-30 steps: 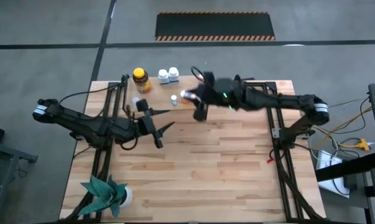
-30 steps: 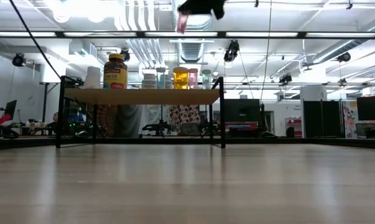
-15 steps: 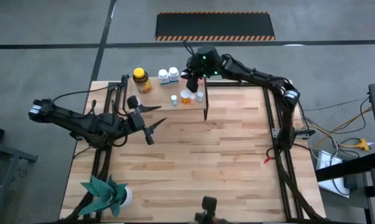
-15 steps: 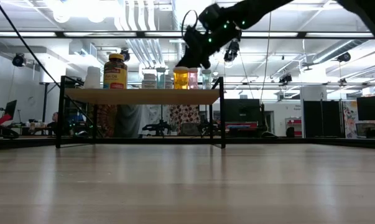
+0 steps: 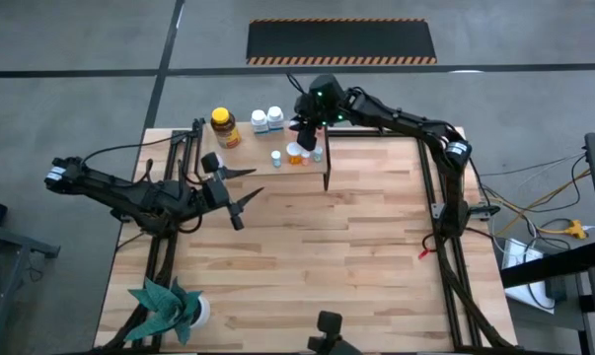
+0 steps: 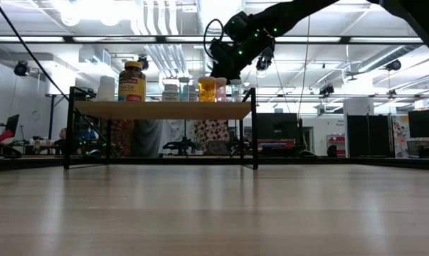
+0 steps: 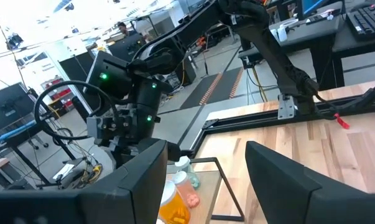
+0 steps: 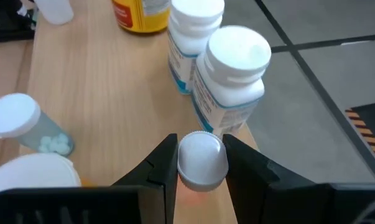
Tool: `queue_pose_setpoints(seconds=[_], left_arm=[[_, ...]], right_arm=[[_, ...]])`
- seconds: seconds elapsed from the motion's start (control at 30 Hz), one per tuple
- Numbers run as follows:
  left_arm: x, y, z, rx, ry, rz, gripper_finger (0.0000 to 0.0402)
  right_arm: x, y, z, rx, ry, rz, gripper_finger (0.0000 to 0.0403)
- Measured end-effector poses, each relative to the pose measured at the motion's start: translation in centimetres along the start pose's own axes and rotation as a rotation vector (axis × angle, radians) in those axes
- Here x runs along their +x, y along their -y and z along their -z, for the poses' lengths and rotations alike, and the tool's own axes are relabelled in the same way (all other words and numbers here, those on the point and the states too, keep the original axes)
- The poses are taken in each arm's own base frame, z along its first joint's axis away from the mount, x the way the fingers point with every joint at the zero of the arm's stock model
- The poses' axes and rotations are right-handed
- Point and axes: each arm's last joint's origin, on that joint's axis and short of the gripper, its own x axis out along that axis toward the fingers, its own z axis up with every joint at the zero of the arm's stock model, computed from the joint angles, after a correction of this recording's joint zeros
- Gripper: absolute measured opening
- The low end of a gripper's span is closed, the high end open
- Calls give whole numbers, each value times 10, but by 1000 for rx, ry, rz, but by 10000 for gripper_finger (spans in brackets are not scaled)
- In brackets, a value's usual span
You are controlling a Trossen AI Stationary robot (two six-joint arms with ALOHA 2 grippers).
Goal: Pick and place medicine bottles onto shelf by color
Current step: Adjust the pink pill bottle on the shelf
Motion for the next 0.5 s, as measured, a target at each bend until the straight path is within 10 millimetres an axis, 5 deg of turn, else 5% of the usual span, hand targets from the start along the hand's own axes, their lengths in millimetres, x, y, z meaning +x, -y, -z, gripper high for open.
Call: queue_pose_setpoints(seconds=[0.5], left_arm=[[0, 0, 0, 20, 1, 0, 201]], right_arm=[[4, 0, 3, 0, 7, 12, 122]])
